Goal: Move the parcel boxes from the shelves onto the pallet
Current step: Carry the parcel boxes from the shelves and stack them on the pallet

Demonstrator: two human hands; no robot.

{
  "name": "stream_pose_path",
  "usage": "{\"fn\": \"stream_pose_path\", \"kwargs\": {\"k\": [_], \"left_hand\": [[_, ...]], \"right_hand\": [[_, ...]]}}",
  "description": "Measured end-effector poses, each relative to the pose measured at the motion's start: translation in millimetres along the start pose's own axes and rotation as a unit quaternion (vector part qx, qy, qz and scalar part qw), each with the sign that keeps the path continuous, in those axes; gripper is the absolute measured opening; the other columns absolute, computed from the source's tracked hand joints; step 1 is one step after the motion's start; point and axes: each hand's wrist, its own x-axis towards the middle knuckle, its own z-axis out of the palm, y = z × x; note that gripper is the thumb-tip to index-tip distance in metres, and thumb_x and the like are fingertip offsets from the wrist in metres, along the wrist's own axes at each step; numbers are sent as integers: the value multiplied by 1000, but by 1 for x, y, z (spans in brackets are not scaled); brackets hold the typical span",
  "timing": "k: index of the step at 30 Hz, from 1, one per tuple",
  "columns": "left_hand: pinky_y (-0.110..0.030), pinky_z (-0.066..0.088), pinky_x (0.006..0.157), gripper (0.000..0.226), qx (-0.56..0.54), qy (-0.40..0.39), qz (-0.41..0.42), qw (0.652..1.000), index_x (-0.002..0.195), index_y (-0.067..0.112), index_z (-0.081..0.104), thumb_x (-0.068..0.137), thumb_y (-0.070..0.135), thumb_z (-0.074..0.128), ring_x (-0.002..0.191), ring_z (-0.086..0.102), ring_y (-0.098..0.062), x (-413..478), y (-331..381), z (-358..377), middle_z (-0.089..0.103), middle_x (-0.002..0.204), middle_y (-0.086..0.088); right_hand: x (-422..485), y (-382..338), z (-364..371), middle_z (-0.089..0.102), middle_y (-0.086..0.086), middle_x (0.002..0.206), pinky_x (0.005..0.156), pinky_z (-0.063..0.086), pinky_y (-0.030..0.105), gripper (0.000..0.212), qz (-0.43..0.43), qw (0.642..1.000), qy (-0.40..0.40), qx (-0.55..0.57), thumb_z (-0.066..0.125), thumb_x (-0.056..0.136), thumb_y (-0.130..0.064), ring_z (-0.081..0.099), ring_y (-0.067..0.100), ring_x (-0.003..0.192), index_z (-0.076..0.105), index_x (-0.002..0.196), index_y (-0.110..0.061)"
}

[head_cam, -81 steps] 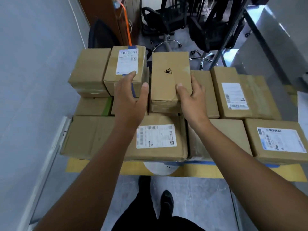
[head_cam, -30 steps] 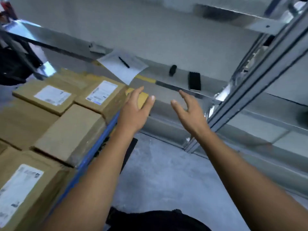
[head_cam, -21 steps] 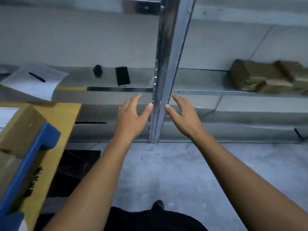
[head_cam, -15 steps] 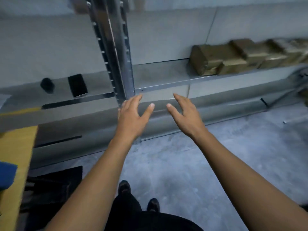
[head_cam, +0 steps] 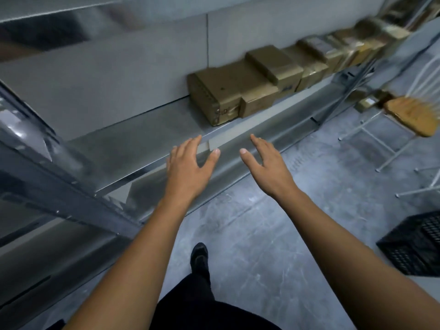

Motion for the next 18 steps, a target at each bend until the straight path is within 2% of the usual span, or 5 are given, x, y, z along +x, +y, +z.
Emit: {"fn": "stream_pose_path", "kwargs": {"k": [4,10,14,18], "left_hand": [[-52,26,124,80,-19,-6,-6,1000,155,24,45,90,70,44,152,33,-28,70,4,10,44,160,-7],[-45,26,126,74,-23,-20,-24,999,158,28,40,96,66,52,153,30,-26,143,4,37,38,163,-9],[-48,25,126,78,-3,-18,-48,999,159,31,39,92,70,45,154,28,-30,178,3,61,37,164,-13],[-45,29,122,70,58,0,-47,997,161,31,34,100,61,48,149,35,-35,207,2,84,40,161,-17]], "right_hand": [[66,0,-10,36,-4,168,125,24,37,73,10,1000,12,2,45,103,-66,27,15,156,34,164,-28],[135,8,-14,36,-1,168,127,27,43,78,9,1000,6,-14,42,100,-71,28,17,157,36,163,-24],[179,23,-14,39,-1,166,123,27,38,80,5,1000,-9,-8,41,100,-72,31,17,155,37,162,-22],[222,40,-12,40,0,165,122,27,37,82,-19,999,-46,1,41,98,-72,31,17,154,39,161,-20]]}}
